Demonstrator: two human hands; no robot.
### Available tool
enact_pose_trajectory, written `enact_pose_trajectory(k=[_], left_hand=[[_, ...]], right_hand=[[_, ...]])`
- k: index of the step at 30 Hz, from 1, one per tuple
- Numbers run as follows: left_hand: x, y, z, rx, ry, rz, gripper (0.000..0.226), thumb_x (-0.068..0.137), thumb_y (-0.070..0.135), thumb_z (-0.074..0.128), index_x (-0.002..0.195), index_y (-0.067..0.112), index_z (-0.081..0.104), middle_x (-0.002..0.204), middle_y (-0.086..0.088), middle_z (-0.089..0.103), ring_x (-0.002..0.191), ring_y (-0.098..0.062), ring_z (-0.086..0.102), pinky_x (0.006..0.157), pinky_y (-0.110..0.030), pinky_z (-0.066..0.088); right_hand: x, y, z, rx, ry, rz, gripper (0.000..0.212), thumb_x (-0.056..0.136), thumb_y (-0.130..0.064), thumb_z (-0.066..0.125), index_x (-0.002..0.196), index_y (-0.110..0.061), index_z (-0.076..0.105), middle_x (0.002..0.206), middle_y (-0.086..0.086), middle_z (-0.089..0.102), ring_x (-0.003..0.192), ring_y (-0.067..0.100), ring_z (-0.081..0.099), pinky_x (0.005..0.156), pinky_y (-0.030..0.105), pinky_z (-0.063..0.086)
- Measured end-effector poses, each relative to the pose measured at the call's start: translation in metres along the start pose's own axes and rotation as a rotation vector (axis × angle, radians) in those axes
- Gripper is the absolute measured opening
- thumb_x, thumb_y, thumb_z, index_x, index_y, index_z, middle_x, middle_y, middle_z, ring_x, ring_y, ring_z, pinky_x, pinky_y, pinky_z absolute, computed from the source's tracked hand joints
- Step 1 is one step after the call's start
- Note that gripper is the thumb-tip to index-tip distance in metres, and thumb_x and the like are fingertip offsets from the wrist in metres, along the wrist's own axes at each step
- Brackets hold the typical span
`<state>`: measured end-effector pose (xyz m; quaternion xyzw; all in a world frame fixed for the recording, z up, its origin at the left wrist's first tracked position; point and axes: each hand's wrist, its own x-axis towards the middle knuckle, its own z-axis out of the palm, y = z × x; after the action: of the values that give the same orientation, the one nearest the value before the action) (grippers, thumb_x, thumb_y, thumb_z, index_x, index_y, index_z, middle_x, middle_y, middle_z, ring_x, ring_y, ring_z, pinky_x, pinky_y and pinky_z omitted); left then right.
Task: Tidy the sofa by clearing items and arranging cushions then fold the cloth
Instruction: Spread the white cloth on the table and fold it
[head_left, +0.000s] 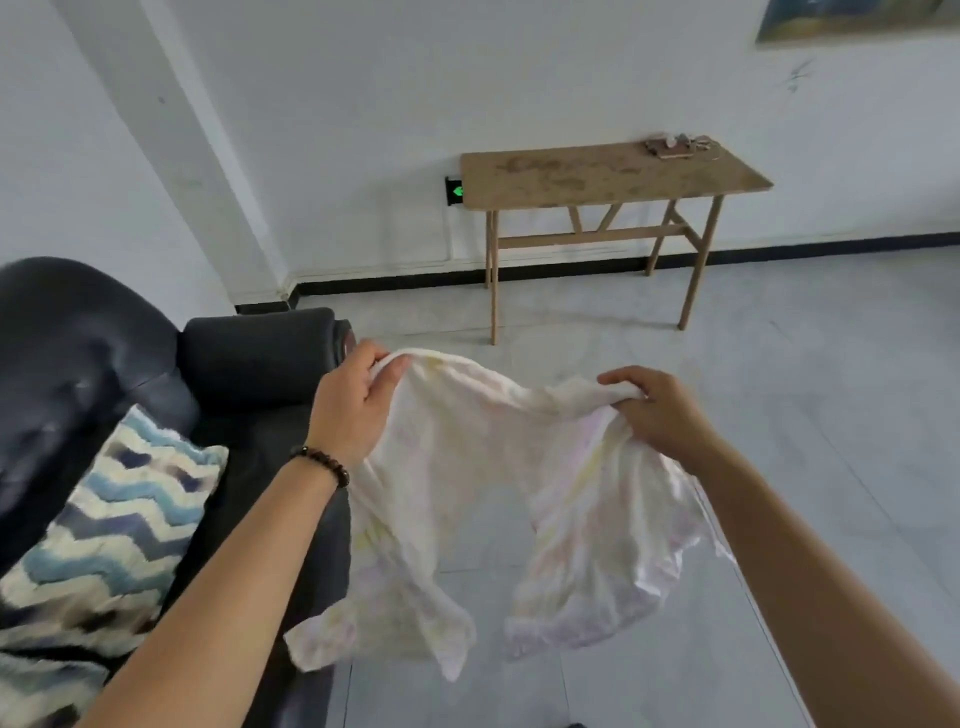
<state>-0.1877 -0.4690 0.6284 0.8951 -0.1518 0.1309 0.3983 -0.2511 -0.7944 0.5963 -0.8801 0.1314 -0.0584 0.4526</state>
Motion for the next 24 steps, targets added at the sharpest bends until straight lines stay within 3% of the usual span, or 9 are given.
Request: enact_pose_trajectory(k=[3, 5, 9, 12, 14, 16, 20, 24], left_hand=[[0.058, 0.041, 0.034, -0.013, 0.064, 0.086, 0.026, 0.097, 0.033, 0.052, 0.094, 0.008, 0.058, 0.075, -0.006, 0.061, 0.064, -0.005, 0.056, 0.060, -0.017, 0.044], [0.086, 0.058, 0.051, -0.037, 0.083, 0.129, 0.021, 0.096, 0.031, 0.055, 0.094, 0.011, 0.061, 0.073, 0.004, 0.060, 0.067, 0.005, 0.055, 0.059, -0.011, 0.042], [0.145, 0.066, 0.082, -0.043, 0.106, 0.205, 0.018, 0.095, 0.034, 0.056, 0.089, 0.018, 0.061, 0.068, 0.011, 0.057, 0.065, -0.003, 0.056, 0.055, -0.013, 0.041], [0.199, 0.056, 0.104, -0.032, 0.136, 0.243, 0.024, 0.095, 0.037, 0.056, 0.090, 0.015, 0.063, 0.071, 0.005, 0.061, 0.066, -0.010, 0.058, 0.057, -0.019, 0.045], [0.241, 0.041, 0.118, 0.008, 0.138, 0.310, 0.027, 0.095, 0.038, 0.057, 0.090, 0.014, 0.065, 0.074, 0.003, 0.064, 0.067, -0.012, 0.059, 0.059, -0.029, 0.050], [0.288, 0.022, 0.136, 0.072, 0.139, 0.389, 0.026, 0.095, 0.037, 0.057, 0.091, 0.013, 0.067, 0.076, 0.002, 0.065, 0.068, -0.015, 0.061, 0.060, -0.035, 0.051], [0.389, -0.009, 0.173, 0.059, 0.148, 0.439, 0.021, 0.093, 0.035, 0.062, 0.090, 0.015, 0.068, 0.077, 0.006, 0.064, 0.067, -0.013, 0.060, 0.059, -0.028, 0.050], [0.493, -0.028, 0.193, 0.012, 0.048, 0.382, 0.033, 0.092, 0.048, 0.058, 0.084, 0.017, 0.065, 0.072, 0.007, 0.062, 0.066, -0.013, 0.058, 0.059, -0.033, 0.049]], right_hand=[[0.033, 0.015, -0.034, -0.037, -0.115, 0.011, 0.020, 0.089, -0.018, 0.064, 0.105, -0.028, 0.072, 0.098, -0.009, 0.071, 0.092, 0.011, 0.066, 0.076, 0.026, 0.053], [0.061, 0.012, -0.050, -0.061, -0.145, 0.016, 0.020, 0.091, -0.022, 0.060, 0.107, -0.027, 0.072, 0.096, -0.007, 0.071, 0.090, 0.012, 0.066, 0.078, 0.030, 0.055], [0.130, 0.002, -0.065, -0.004, -0.187, 0.079, 0.022, 0.096, -0.027, 0.051, 0.103, -0.026, 0.072, 0.100, -0.005, 0.070, 0.097, 0.017, 0.064, 0.089, 0.039, 0.054], [0.190, -0.010, -0.068, 0.088, -0.246, 0.092, 0.030, 0.088, -0.048, 0.065, 0.110, -0.028, 0.071, 0.108, -0.006, 0.067, 0.100, 0.016, 0.063, 0.094, 0.041, 0.053], [0.233, -0.016, -0.068, -0.116, -0.301, 0.031, 0.055, 0.069, -0.061, 0.078, 0.115, -0.033, 0.069, 0.114, -0.010, 0.062, 0.104, 0.013, 0.059, 0.096, 0.037, 0.050], [0.282, -0.021, -0.064, -0.312, -0.351, -0.026, 0.057, 0.063, -0.060, 0.082, 0.113, -0.035, 0.070, 0.113, -0.013, 0.062, 0.104, 0.010, 0.057, 0.095, 0.032, 0.049], [0.389, -0.030, -0.071, -0.398, -0.186, -0.062, 0.030, 0.085, -0.052, 0.068, 0.099, -0.028, 0.078, 0.095, -0.010, 0.070, 0.093, 0.012, 0.064, 0.074, 0.020, 0.046], [0.478, -0.045, -0.100, -0.439, -0.010, -0.055, 0.035, 0.085, -0.059, 0.063, 0.098, -0.030, 0.077, 0.097, -0.007, 0.072, 0.096, 0.016, 0.062, 0.080, 0.028, 0.045]])
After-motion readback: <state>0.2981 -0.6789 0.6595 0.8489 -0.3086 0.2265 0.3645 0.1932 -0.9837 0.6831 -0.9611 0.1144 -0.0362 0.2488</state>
